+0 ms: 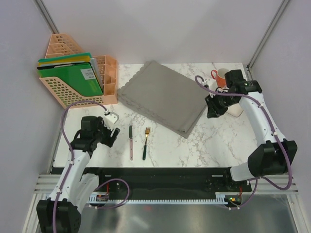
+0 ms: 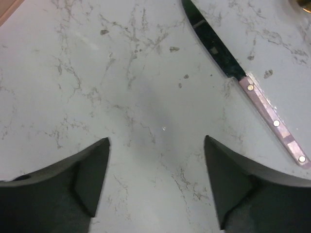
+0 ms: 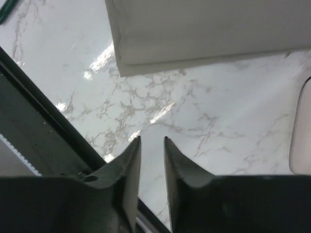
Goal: Set the dinner table for one person
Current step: Move the utensils to the corner of the board.
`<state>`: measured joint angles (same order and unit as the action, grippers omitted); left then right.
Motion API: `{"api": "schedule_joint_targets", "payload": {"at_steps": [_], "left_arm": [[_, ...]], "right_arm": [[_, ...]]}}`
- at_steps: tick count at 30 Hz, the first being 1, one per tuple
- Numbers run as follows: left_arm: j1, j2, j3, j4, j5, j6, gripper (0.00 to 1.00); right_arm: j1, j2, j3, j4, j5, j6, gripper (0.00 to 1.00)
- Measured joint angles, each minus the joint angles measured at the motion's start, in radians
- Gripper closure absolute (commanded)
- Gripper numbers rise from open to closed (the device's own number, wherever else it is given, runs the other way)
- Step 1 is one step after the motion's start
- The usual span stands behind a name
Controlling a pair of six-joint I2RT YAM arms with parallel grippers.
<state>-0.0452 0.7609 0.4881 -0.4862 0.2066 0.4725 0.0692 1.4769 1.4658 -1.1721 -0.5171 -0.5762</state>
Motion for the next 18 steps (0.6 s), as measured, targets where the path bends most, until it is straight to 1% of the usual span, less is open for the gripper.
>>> {"api": "schedule_joint_targets", "payload": {"at_steps": [1, 2, 5, 8, 9, 11, 13, 15, 18], "left_arm": [[0.000, 0.007, 0.010, -0.023, 0.024, 0.009, 0.43], [0.000, 0.017, 0.026, -0.047, 0.052, 0.024, 0.97], [-0.003, 0.058, 0.109, -0.116, 0.121, 0.066, 0.98], [-0.031, 0.131, 0.259, -0.198, 0.215, 0.099, 0.98], [-0.061, 0.166, 0.320, -0.234, 0.249, 0.105, 0.98], [-0.148, 0.228, 0.414, -0.259, 0.303, 0.111, 0.98], [-0.264, 0.280, 0.468, -0.268, 0.330, 0.112, 0.98], [-0.378, 0.333, 0.484, -0.277, 0.330, 0.112, 0.98], [-0.488, 0.432, 0.479, -0.286, 0.320, 0.110, 0.98]], "right_arm": [[0.011, -0.013, -0.025, -0.006, 0.005, -0.010, 1.00], [0.019, -0.033, -0.061, -0.015, 0.028, -0.026, 1.00], [0.017, -0.111, -0.189, -0.023, 0.079, -0.027, 1.00], [0.013, -0.164, -0.271, -0.027, 0.113, -0.023, 1.00], [0.013, -0.171, -0.288, -0.025, 0.121, -0.021, 1.00], [0.013, -0.175, -0.314, -0.018, 0.134, -0.011, 1.00], [0.013, -0.175, -0.327, -0.013, 0.142, 0.002, 1.00], [0.013, -0.176, -0.328, -0.006, 0.149, 0.020, 1.00], [0.013, -0.178, -0.328, 0.010, 0.151, 0.045, 1.00]]}}
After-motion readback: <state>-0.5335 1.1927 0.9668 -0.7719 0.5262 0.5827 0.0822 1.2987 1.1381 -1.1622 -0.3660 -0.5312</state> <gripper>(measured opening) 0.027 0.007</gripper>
